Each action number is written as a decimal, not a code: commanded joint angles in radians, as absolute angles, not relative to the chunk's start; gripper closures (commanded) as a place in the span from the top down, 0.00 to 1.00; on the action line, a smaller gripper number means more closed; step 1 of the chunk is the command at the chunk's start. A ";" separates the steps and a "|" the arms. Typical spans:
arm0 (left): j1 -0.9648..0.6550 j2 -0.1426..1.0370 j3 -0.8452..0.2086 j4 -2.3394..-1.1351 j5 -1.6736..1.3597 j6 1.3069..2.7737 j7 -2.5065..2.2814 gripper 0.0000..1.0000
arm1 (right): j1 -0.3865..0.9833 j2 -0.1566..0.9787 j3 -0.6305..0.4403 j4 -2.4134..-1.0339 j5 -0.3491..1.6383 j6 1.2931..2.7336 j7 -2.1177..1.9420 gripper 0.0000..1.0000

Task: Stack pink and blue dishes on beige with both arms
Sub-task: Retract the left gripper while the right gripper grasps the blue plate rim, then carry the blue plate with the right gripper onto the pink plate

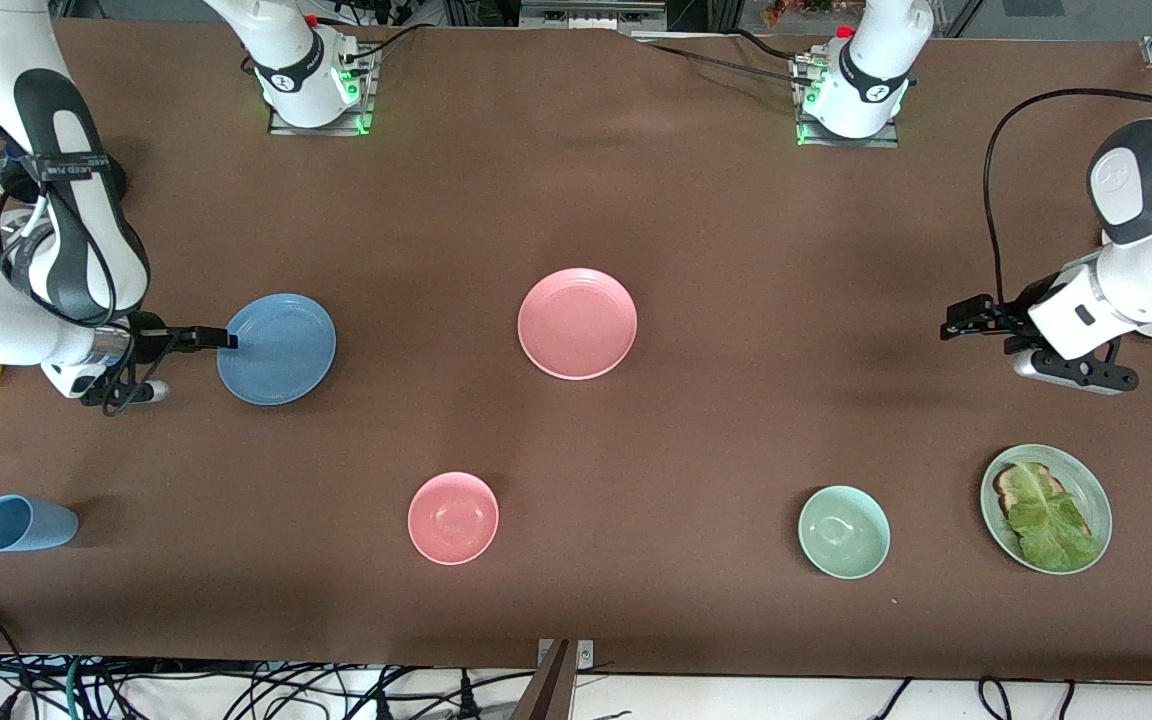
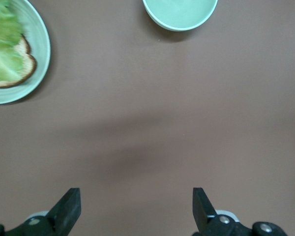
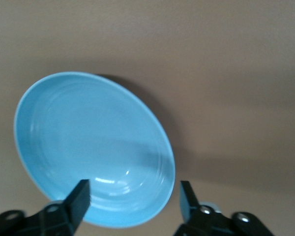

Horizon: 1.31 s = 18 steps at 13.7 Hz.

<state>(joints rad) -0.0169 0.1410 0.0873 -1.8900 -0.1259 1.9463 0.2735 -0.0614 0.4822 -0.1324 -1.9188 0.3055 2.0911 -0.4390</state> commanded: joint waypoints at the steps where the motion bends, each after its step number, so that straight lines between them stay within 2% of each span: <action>1: 0.049 0.094 -0.012 -1.876 -0.045 1.902 0.186 1.00 | -0.078 0.521 -0.124 -1.914 0.373 2.132 -0.514 0.60; 2: 0.051 0.077 -0.021 -1.875 -0.041 1.899 0.170 1.00 | -0.078 0.526 -0.124 -1.914 0.386 2.132 -0.528 0.55; 5: 0.051 0.054 -0.023 -1.849 -0.041 1.850 0.161 1.00 | -0.089 0.554 -0.124 -1.913 0.390 2.166 -0.584 0.54; 6: 0.051 0.051 -0.023 -1.829 -0.041 1.821 0.146 1.00 | -0.089 0.557 -0.124 -1.913 0.391 2.167 -0.589 0.50; 8: 0.049 0.051 -0.028 -1.769 -0.040 1.740 0.100 1.00 | -0.089 0.558 -0.123 -1.908 0.390 2.168 -0.588 0.48; 9: 0.048 0.051 -0.032 -1.743 -0.040 1.711 0.086 1.00 | -0.089 0.561 -0.123 -1.910 0.390 2.168 -0.589 0.38; 11: 0.041 0.037 -0.043 -1.710 -0.040 1.668 0.083 1.00 | -0.089 0.566 -0.123 -1.908 0.390 2.164 -0.592 0.06; 12: 0.040 0.019 -0.063 -1.707 -0.034 1.664 0.072 1.00 | -0.087 0.568 -0.121 -1.908 0.390 2.164 -0.594 0.00; 16: 0.052 0.000 -0.100 -1.651 0.029 1.643 0.038 1.00 | -0.083 0.560 -0.118 -1.899 0.387 2.145 -0.595 0.00; 18: 0.067 -0.002 -0.094 -1.641 0.023 1.615 0.034 1.00 | -0.078 0.552 -0.101 -1.844 0.387 2.050 -0.584 0.00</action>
<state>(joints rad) 0.0425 -0.0048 -0.0894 -1.6685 0.0029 1.6530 0.0438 -0.0750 0.5589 -0.1208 -1.8993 0.3710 2.1338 -0.5717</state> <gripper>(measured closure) 0.000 0.965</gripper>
